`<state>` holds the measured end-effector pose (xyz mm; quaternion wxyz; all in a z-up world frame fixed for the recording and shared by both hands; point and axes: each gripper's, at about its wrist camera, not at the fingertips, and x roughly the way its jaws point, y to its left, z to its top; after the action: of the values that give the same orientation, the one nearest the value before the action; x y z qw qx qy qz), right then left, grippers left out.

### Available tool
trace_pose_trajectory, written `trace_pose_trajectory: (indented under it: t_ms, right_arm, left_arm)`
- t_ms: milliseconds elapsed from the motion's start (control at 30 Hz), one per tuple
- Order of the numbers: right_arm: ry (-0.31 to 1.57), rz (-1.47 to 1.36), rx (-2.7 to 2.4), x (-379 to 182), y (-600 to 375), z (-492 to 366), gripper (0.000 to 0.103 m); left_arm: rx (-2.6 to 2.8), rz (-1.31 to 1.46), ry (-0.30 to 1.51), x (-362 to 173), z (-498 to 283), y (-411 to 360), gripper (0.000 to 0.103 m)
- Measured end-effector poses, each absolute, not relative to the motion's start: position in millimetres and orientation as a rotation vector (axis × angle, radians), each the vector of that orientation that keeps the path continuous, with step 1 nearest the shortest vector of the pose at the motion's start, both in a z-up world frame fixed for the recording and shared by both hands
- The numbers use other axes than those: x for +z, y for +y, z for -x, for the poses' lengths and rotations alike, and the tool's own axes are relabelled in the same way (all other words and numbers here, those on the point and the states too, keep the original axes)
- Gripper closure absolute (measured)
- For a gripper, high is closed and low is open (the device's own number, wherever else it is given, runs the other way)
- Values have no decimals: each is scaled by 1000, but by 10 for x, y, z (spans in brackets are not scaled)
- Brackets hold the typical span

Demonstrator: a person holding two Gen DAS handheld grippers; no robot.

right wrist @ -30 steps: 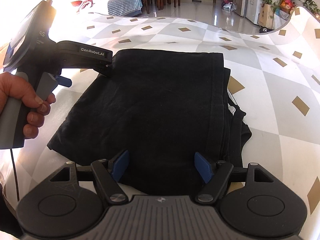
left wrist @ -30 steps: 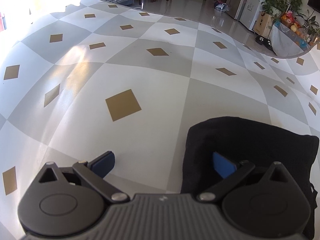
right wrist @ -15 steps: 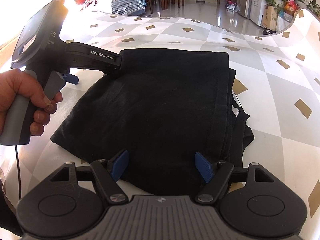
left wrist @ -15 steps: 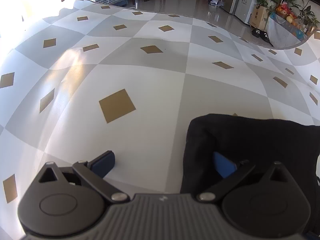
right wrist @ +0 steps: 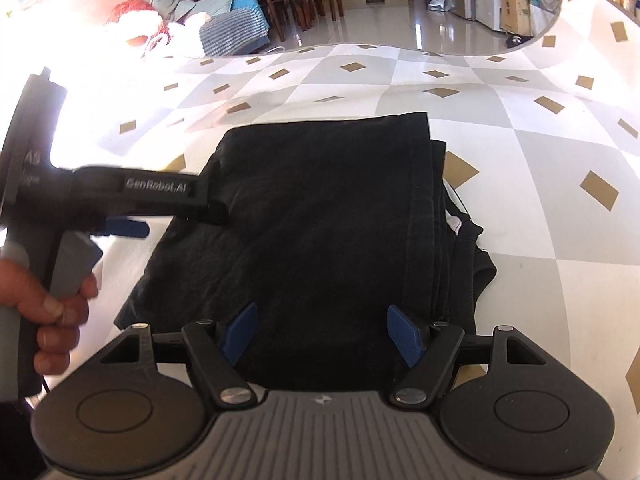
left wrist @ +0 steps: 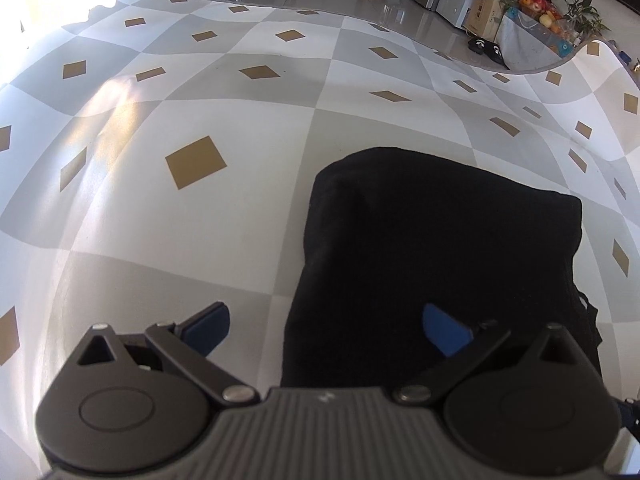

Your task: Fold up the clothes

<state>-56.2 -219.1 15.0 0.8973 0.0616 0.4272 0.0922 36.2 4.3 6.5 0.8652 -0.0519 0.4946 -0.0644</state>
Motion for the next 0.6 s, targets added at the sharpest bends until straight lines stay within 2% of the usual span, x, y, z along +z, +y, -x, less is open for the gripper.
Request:
trace_pose_trajectory:
  t_ms: [100,167,600]
  right_arm:
    - [894,-122,142,137,-2239,542,33]
    - [893,-100,116,130,-2259,544,37]
    - [887,55,131,-6,-2138,610,36]
  left_arm:
    - [-148,85,1043,29,-280,-13,0]
    - [-153,70,1041,25,-228,-50,0]
    - [-189,-41,1008,-15,0,-189,0]
